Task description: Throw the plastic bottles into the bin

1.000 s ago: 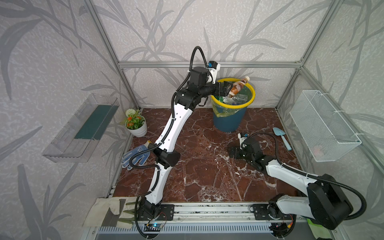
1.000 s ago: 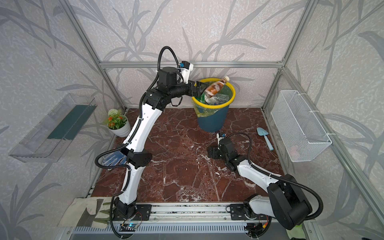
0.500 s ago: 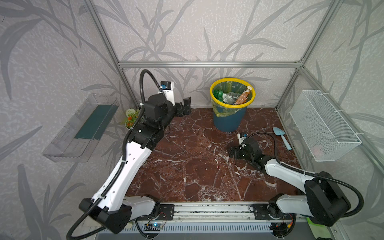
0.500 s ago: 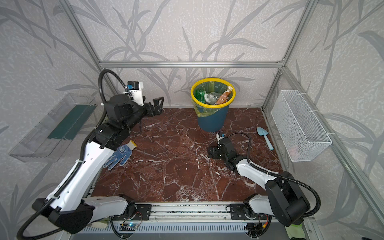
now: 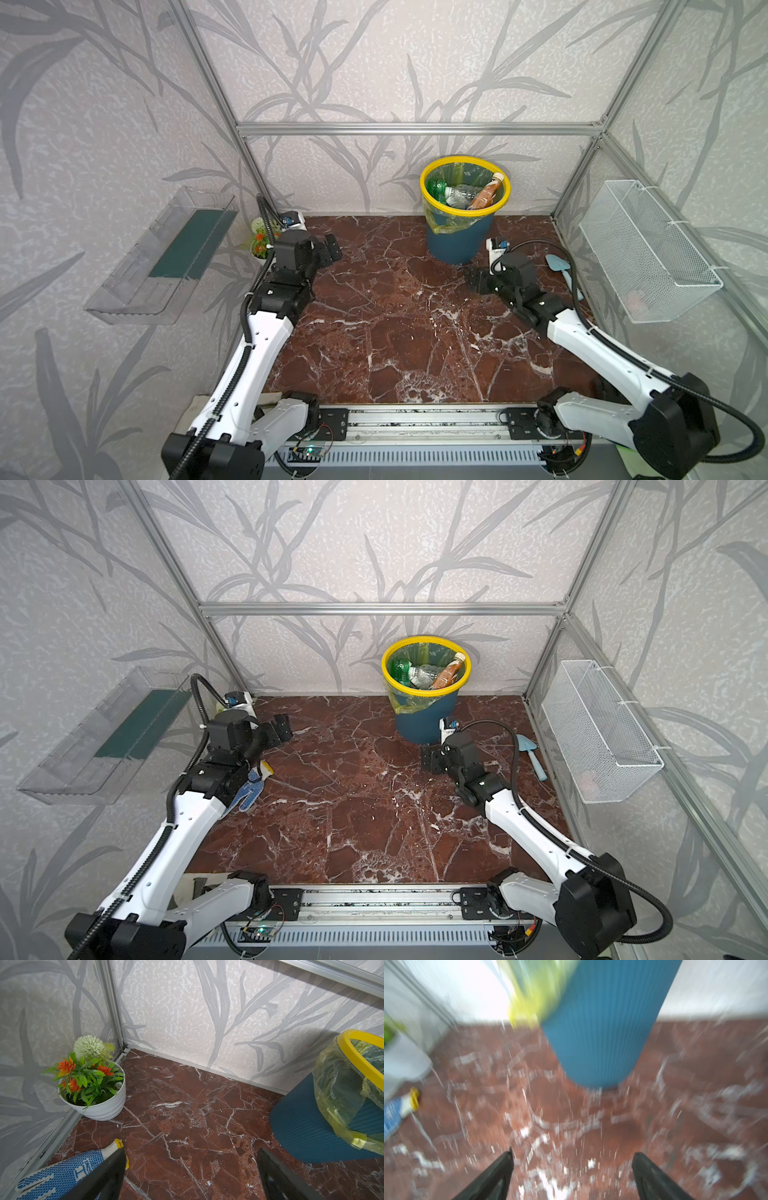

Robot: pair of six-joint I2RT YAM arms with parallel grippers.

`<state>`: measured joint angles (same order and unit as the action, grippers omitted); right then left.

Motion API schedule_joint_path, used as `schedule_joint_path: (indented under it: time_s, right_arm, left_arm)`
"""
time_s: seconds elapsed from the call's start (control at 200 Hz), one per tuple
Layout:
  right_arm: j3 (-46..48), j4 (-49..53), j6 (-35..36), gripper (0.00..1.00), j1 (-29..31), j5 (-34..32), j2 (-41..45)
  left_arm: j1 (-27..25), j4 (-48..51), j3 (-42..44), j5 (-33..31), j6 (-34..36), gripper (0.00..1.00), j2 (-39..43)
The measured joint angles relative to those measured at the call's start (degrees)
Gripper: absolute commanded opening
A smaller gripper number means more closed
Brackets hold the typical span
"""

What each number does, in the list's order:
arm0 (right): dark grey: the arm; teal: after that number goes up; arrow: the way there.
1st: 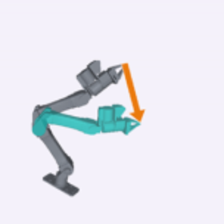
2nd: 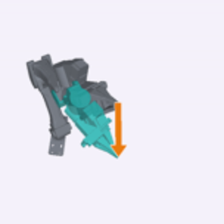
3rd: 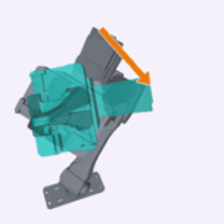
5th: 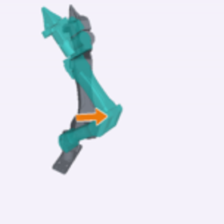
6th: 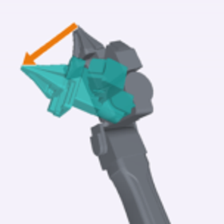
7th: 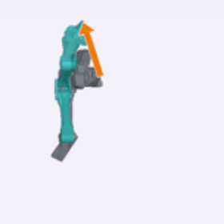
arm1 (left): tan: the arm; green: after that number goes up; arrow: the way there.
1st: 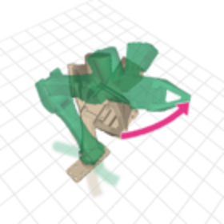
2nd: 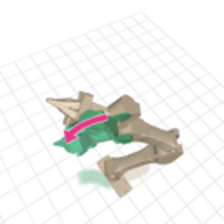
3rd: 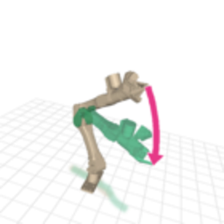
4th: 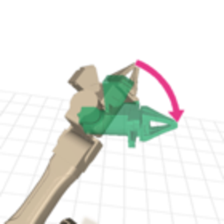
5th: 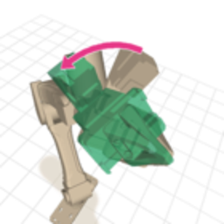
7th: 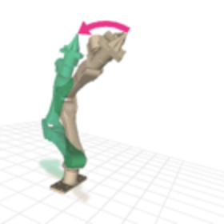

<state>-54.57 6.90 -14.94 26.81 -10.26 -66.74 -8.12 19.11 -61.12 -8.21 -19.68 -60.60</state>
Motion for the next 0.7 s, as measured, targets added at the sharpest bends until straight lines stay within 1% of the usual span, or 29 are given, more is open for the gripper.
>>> schedule_joint_path:
  time_s: [0.11,0.185,0.275,0.37,0.385,0.4,0.495,0.575,0.7]
  right_arm:
    - [-12.24,2.54,2.54,0.92,-0.22,-5.55,-1.36]
    - [-20.59,3.96,3.15,0.92,-1.53,-7.76,-5.14]
    - [-30.18,5.92,3.08,0.92,-3.72,-8.87,-12.22]
    - [-33.97,7.13,2.95,0.93,-4.92,-9.49,-17.66]
    - [-35.82,10.01,2.78,0.95,-5.20,-9.57,-19.32]
    - [-37.59,11.43,2.67,1.00,-5.29,-9.75,-20.55]
    - [-49.20,12.90,1.64,0.99,-6.01,-10.03,-31.01]
    - [-54.64,14.71,0.83,0.99,-6.34,-10.14,-36.81]
    - [-59.21,17.14,0.48,0.99,-6.69,-10.10,-41.86]
  left_arm:
    - [0.02,0.52,-0.02,1.07,0.04,0.97,0.02]
    - [0.04,1.55,-0.39,1.88,0.17,0.97,0.02]
    - [0.07,2.60,-0.76,2.32,0.66,0.97,0.22]
    - [0.11,3.50,-0.76,2.38,0.98,0.97,0.55]
    - [0.11,3.56,-0.76,2.40,1.07,0.97,0.61]
    - [0.13,3.63,-0.76,2.40,1.18,0.97,0.63]
    - [0.26,4.17,-0.76,2.49,1.68,0.97,1.31]
    - [0.39,4.26,-0.76,2.54,1.73,0.97,1.70]
    - [0.74,4.33,-0.76,3.17,1.75,0.97,1.79]
